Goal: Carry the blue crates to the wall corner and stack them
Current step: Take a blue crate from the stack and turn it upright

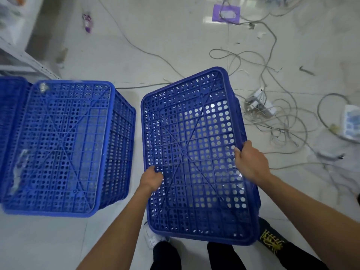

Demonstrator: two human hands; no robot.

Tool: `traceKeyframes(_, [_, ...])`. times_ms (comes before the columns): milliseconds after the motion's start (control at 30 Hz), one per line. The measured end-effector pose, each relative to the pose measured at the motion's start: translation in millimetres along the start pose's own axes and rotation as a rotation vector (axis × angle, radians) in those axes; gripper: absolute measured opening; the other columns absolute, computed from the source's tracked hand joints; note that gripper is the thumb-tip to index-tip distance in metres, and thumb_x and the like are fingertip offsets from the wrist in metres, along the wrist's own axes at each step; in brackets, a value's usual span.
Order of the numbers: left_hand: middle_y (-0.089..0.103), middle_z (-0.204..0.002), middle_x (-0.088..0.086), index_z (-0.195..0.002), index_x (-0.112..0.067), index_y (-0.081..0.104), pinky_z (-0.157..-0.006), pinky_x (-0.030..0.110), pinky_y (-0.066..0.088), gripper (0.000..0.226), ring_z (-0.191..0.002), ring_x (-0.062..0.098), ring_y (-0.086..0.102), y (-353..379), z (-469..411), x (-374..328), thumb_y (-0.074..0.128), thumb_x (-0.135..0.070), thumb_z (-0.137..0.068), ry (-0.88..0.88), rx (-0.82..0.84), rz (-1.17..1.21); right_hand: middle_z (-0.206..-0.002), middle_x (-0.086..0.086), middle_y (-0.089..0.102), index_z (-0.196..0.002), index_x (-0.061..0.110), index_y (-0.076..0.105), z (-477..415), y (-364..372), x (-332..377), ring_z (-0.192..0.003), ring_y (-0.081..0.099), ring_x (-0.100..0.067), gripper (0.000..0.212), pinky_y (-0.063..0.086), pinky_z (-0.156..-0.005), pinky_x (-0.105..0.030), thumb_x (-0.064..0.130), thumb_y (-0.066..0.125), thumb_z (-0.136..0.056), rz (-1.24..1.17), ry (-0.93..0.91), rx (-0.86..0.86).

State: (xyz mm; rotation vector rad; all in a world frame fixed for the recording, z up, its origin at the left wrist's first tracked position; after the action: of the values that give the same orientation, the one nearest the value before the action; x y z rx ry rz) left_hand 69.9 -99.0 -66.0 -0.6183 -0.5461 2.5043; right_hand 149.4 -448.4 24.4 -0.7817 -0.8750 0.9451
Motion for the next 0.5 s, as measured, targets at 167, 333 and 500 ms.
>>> traceKeyframes(167, [0.068,-0.111,-0.003,-0.119,-0.018,0.066,-0.085,0.027,0.052,0.025,-0.091,0.009,0.062,17.3,91.4,-90.8,0.053,-0.026,-0.100,0.458,-0.083,0.015,-0.071,0.002,0.052,-0.094,0.015,0.042,24.8,-0.8,42.1,-0.066,0.057,-0.027,0.028,0.036,-0.056,-0.035,0.042,0.041,-0.100,0.000,-0.027,-0.005])
traceKeyframes(333, [0.059,-0.098,-0.010,-0.110,-0.025,0.058,-0.071,0.031,0.051,0.032,-0.082,0.010,0.060,34.7,155.4,-125.7,0.060,-0.049,-0.089,0.648,-0.130,-0.040,-0.067,0.004,0.052,-0.116,0.004,0.051,39.4,3.3,92.0,-0.067,0.059,-0.022,0.044,0.034,-0.050,-0.032,0.044,0.049,-0.097,-0.029,-0.048,0.034])
traceKeyframes(500, [0.058,-0.121,-0.001,-0.131,-0.019,0.039,-0.068,0.036,0.048,0.052,-0.097,0.023,0.064,21.9,154.1,-99.9,0.064,-0.040,-0.090,0.554,-0.214,-0.095,-0.069,0.002,0.055,-0.090,0.018,0.047,49.2,24.2,132.8,-0.061,0.053,-0.019,0.033,0.038,-0.049,-0.033,0.050,0.047,-0.097,-0.107,-0.112,0.173])
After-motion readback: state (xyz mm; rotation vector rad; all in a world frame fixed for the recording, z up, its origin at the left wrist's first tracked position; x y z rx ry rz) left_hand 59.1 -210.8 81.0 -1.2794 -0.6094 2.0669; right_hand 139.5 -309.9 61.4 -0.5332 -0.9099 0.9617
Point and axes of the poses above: each hand's wrist, its own z-axis away from the middle knuckle, its own y-axis out of the palm, x = y × z, the point moved 8 cm from there along -z, towards the middle knuckle
